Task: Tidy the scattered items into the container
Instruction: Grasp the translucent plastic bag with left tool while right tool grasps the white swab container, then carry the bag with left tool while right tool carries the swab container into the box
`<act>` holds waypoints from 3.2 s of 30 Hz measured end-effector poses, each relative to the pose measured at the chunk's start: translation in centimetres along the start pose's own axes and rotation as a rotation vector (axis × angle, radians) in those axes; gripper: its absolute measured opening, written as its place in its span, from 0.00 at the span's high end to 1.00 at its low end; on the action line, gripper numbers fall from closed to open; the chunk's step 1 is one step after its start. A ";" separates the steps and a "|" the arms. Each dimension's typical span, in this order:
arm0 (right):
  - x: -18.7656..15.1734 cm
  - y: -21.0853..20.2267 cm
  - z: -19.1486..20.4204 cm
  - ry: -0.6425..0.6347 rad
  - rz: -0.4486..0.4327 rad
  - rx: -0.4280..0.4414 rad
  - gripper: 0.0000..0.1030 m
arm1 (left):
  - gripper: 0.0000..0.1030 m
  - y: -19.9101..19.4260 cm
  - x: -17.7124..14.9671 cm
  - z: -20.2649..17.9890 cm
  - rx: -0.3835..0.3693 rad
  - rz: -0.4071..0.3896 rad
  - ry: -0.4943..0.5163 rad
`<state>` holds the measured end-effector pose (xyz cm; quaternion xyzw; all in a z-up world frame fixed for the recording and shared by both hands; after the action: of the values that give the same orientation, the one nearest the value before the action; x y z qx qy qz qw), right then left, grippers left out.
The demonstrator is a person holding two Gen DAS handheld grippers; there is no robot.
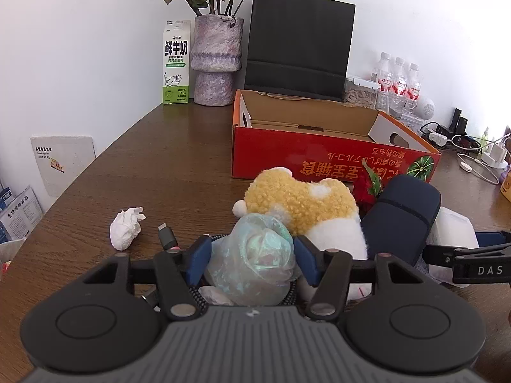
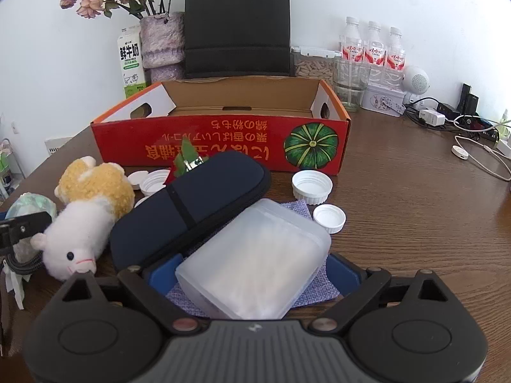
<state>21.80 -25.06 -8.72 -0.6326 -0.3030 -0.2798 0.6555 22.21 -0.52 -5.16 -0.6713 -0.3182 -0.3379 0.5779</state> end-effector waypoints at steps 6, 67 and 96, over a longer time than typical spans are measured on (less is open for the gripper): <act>-0.4 -0.6 -0.9 0.026 -0.010 -0.001 0.21 | 0.60 -0.3 -0.1 0.3 -0.017 0.002 -0.045; 23.9 19.8 -2.2 -0.125 -0.083 0.147 0.37 | 0.69 24.9 19.1 -7.2 -0.144 0.151 -0.014; 16.6 11.2 -1.0 -0.094 -0.012 0.187 0.15 | 0.58 16.8 12.5 -7.6 -0.141 0.235 -0.024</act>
<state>41.20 -25.26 -3.71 -0.5795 -0.3619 -0.2242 0.6950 42.40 -9.72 -3.47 -0.7469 -0.2197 -0.2815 0.5610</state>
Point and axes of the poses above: each gripper's, at about its wrist camera, not at the fingertips, and y roughly the way its jaws point, z to its left, x to its top, the point moved 9 cm from there along y, roughly the way its jaws point, and after that the axes turned 1 degree about -y, right-handed, at the moved point
